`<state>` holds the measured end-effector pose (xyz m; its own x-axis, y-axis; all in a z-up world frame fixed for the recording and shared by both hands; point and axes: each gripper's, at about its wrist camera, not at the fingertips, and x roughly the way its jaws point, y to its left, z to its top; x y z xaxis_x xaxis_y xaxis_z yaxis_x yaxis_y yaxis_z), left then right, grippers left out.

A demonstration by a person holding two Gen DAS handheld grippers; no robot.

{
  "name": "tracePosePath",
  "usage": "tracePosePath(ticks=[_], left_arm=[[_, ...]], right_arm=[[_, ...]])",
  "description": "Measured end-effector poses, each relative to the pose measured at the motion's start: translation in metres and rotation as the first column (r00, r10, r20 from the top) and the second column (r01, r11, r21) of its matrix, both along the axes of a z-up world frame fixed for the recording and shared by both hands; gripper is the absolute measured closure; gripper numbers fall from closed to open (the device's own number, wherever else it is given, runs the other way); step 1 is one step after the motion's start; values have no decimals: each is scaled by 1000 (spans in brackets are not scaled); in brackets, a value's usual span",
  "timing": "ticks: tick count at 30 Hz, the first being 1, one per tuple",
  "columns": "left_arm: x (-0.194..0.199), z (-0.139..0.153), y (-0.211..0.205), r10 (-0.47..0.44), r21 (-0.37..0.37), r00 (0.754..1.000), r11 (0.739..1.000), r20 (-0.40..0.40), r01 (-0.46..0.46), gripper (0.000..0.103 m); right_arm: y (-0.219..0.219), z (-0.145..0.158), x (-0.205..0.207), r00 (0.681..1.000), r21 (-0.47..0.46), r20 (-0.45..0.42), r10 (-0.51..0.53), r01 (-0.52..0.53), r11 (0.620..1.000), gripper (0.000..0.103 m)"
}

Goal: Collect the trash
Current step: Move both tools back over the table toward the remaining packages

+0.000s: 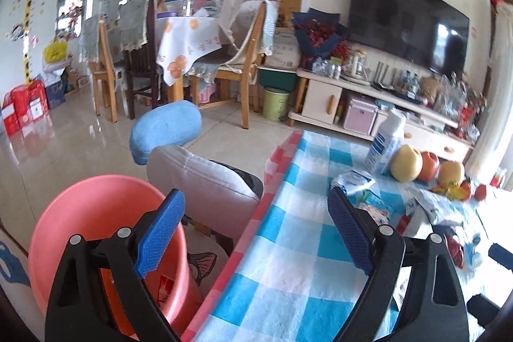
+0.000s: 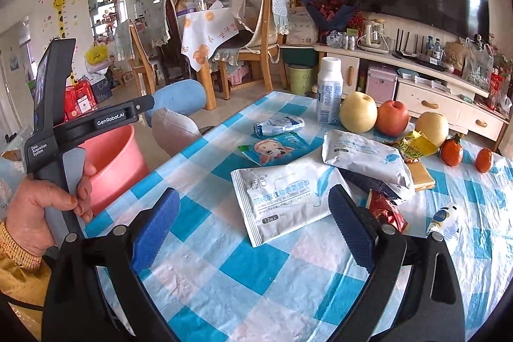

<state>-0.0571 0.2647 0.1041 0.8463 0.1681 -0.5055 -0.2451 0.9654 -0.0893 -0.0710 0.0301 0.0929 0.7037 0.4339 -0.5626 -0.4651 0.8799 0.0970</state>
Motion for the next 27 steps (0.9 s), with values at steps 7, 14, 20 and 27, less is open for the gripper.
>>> tracePosePath(ticks=[7, 14, 20, 27], left_arm=[[7, -6, -36, -122, 47, 992, 991, -40, 123, 13], [14, -16, -85, -241, 141, 965, 957, -108, 255, 13], [14, -22, -125, -364, 163, 921, 909, -136, 384, 13], [21, -32, -168, -448, 199, 873, 853, -193, 482, 13]], right_arm=[[-30, -1, 3, 999, 16, -16, -48, 48, 999, 8], [-70, -1, 8, 992, 56, -41, -123, 125, 991, 7], [-104, -2, 15, 977, 86, -83, -195, 202, 976, 7], [-139, -6, 24, 952, 97, -124, -280, 292, 951, 7]])
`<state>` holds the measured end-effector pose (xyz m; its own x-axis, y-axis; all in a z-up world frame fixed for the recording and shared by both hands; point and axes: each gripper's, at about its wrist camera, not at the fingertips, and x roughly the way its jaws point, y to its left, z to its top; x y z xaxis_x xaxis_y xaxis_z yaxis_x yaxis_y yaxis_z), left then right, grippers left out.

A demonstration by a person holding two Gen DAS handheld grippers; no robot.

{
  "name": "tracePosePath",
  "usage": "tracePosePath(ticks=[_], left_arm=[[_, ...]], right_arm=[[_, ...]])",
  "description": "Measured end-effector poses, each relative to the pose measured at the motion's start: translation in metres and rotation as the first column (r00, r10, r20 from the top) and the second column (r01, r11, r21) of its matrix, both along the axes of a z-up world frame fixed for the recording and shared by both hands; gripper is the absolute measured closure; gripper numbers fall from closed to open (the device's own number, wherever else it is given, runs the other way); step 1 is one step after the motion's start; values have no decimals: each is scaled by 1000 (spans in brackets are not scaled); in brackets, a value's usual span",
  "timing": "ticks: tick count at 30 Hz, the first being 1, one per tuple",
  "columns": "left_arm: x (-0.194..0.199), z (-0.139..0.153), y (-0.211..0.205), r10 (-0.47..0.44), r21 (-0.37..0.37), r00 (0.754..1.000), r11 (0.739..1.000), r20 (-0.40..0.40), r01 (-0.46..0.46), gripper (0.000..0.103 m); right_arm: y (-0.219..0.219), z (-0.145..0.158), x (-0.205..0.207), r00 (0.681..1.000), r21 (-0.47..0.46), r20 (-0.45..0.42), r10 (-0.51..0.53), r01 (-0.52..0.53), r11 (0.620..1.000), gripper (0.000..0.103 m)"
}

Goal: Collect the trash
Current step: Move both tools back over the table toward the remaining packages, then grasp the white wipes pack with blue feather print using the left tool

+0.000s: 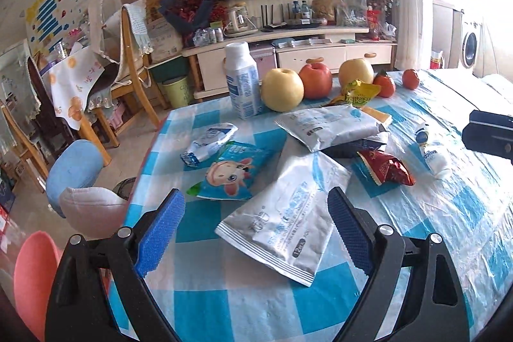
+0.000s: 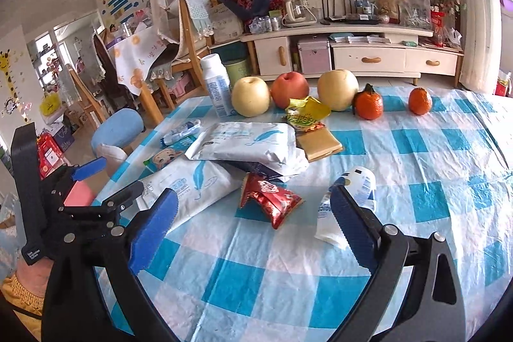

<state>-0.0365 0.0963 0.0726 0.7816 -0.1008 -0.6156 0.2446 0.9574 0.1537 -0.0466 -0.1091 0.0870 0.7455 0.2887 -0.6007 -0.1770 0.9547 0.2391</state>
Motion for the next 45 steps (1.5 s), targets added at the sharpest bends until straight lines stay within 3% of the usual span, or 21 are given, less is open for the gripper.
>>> tracePosePath(ticks=[6, 12, 19, 29, 34, 39, 45], left_arm=[[15, -13, -27, -59, 84, 997, 994, -54, 63, 13], [29, -29, -44, -75, 161, 991, 983, -114, 92, 13], [46, -44, -50, -55, 227, 985, 970, -163, 92, 13], [54, -47, -52, -60, 235, 985, 967, -163, 98, 8], [58, -52, -56, -68, 246, 981, 963, -181, 112, 4], [62, -52, -53, -64, 210, 980, 972, -190, 104, 4], [69, -53, -49, -35, 133, 975, 989, -221, 66, 6]], right_arm=[[-30, -4, 11, 998, 11, -38, -59, 59, 998, 7], [-59, -23, 26, 984, 9, -132, -122, 125, 992, 7], [-68, -44, 40, 970, 6, -219, -108, 112, 994, 7], [-71, -60, 57, 960, 13, -266, -90, 97, 995, 7], [-65, -57, 59, 972, 49, -234, -34, 47, 998, 7], [-54, -57, 64, 976, -13, -215, -33, 31, 999, 7], [-54, -51, 64, 986, 21, -166, -18, 21, 1000, 7]])
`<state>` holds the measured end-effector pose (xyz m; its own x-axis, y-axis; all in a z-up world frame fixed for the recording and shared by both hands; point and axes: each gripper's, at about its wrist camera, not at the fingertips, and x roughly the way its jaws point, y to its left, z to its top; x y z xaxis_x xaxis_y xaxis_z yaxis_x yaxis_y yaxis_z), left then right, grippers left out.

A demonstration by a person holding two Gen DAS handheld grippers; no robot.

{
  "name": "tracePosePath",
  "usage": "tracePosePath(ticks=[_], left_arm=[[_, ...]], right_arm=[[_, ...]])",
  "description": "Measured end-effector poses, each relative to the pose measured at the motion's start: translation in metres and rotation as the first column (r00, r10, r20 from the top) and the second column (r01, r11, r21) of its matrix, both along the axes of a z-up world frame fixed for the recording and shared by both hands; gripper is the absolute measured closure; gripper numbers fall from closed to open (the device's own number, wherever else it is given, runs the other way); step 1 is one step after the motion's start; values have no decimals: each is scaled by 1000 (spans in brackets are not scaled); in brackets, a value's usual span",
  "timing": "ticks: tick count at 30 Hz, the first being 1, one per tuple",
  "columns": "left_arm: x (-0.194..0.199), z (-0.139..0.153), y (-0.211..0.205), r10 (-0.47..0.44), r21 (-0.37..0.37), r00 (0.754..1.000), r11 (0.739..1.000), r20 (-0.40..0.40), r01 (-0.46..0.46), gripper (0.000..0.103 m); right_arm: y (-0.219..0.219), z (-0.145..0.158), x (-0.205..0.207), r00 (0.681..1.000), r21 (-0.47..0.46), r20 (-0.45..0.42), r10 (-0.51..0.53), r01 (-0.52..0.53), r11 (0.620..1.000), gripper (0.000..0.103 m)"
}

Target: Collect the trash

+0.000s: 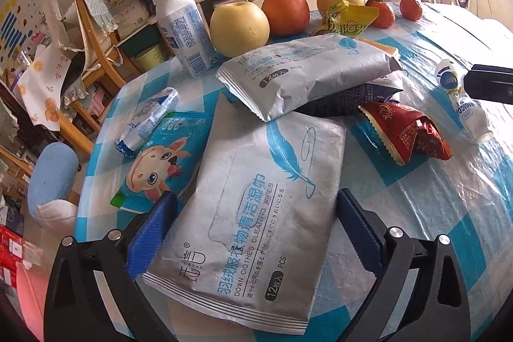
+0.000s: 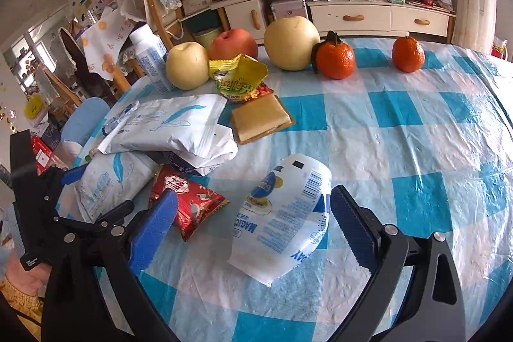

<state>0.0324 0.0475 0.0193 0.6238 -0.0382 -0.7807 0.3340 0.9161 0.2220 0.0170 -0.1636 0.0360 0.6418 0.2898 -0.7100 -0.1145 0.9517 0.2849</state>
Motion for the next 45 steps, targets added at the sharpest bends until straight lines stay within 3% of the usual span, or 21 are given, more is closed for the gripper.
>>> tracePosePath(ticks=[3, 4, 11, 14, 17, 28, 31, 36, 42, 44, 45], left_arm=[[-1, -1, 1, 10, -21, 1000, 1000, -6, -10, 9], [-1, 0, 1, 6, -35, 1000, 999, -11, -6, 16], [-3, 1, 1, 41, -74, 999, 996, -21, -42, 29], [-3, 3, 4, 53, -97, 998, 994, -29, -55, 31], [-5, 4, 9, 69, -134, 997, 988, -43, -74, 32], [-15, 9, 23, 85, -205, 995, 974, -58, -95, 33], [-19, 13, 26, 82, -223, 995, 971, -52, -92, 33], [-27, 17, 34, 89, -246, 995, 965, -40, -96, 33], [-33, 24, 52, 131, -278, 991, 951, -22, -132, 33], [-34, 26, 58, 144, -291, 989, 946, -18, -143, 33], [-35, 28, 62, 149, -298, 989, 943, -15, -147, 33]], right_arm=[[9, 6, -1, 998, 25, 34, 54, -55, 998, 7], [13, 7, -1, 996, 25, 43, 76, -77, 997, 7], [52, 2, 0, 974, -33, 57, 220, -218, 975, 7], [65, -5, 4, 967, -78, 49, 248, -244, 967, 10], [71, -16, 11, 965, -101, 18, 261, -258, 961, 25], [73, -26, 18, 964, -111, -16, 264, -265, 958, 26], [76, -25, 17, 962, -114, -15, 274, -274, 955, 37], [78, -25, 15, 959, -135, -14, 282, -281, 950, 43], [86, -23, 7, 954, -201, 0, 301, -295, 934, 59], [87, -22, 6, 954, -219, 8, 300, -291, 931, 73], [88, -21, 6, 953, -222, 11, 301, -291, 930, 72]])
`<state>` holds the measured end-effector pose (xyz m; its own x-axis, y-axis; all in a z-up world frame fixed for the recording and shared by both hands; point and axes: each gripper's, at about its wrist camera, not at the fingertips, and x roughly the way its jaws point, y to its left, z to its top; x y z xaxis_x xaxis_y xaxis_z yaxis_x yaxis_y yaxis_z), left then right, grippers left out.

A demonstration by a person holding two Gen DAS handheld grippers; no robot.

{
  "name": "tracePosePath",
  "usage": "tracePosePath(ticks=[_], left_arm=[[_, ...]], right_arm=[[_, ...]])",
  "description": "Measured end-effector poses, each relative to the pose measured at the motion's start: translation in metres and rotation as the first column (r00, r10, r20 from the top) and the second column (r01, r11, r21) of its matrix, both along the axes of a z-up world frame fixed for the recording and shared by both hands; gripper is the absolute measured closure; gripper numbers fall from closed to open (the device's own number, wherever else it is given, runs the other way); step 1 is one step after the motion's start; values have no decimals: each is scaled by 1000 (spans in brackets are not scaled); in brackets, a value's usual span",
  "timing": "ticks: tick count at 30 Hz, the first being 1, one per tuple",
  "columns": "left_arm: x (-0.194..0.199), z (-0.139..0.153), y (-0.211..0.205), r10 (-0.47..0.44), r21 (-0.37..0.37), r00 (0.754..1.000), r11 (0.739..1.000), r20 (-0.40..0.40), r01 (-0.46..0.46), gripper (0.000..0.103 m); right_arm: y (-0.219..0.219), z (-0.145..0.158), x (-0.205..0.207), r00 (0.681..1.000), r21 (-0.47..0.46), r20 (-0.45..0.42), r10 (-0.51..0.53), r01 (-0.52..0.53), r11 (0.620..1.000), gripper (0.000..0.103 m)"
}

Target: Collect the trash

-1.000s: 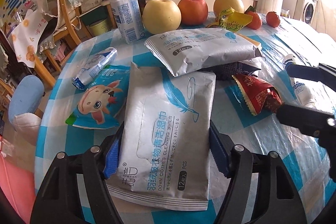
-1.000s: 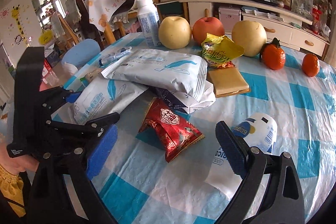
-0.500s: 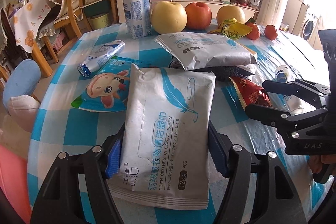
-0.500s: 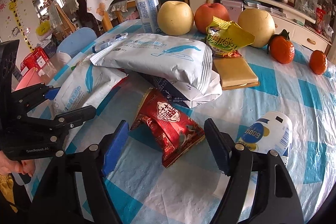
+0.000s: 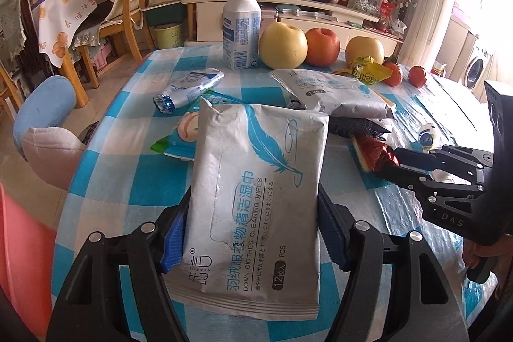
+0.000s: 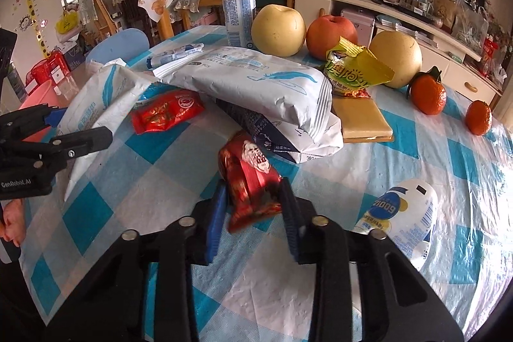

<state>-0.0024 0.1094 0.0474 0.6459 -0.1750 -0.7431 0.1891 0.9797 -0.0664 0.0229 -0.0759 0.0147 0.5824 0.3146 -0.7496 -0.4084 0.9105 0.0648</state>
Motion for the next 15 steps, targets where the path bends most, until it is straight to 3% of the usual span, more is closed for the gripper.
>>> tracePosePath(ticks=[6, 12, 15], left_arm=[[-2, 6, 17, 36, -43, 999, 998, 7, -35, 33], [-3, 10, 32, 79, -46, 997, 996, 20, -78, 33], [-4, 14, 39, 100, -56, 995, 994, 29, -98, 33]], right_arm=[[2, 1, -4, 1000, -17, 22, -15, 16, 1000, 74], [4, 3, -14, 999, 23, 26, -40, 39, 999, 76], [10, 10, -22, 998, 29, 53, -44, 42, 999, 83]])
